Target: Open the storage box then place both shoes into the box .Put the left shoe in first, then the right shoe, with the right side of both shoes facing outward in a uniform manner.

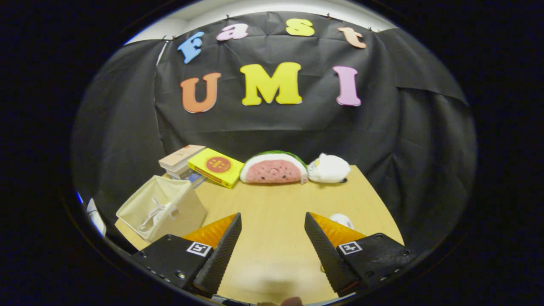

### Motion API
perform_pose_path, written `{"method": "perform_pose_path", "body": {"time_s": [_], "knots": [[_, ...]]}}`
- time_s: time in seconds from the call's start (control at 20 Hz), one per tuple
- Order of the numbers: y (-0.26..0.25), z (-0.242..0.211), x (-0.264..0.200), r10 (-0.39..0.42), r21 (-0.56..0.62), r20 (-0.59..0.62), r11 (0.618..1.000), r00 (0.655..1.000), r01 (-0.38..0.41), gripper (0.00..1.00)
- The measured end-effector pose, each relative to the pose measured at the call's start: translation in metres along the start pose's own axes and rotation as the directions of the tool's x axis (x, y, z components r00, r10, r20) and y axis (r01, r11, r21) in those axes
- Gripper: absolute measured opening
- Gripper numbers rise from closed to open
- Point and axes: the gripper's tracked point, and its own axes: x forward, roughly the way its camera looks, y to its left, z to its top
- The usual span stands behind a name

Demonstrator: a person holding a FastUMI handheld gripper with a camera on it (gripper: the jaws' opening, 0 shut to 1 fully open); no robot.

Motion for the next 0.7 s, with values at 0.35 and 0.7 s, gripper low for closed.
{"method": "perform_pose_path", "body": {"time_s": [0.35,0.7], "knots": [[-0.141,-0.086,0.034,-0.132,0.04,-0.183,0.989,0.974,0.141,0.92],[-0.173,-0.138,0.098,-0.12,0.021,-0.302,0.991,0.946,0.132,0.92]]}}
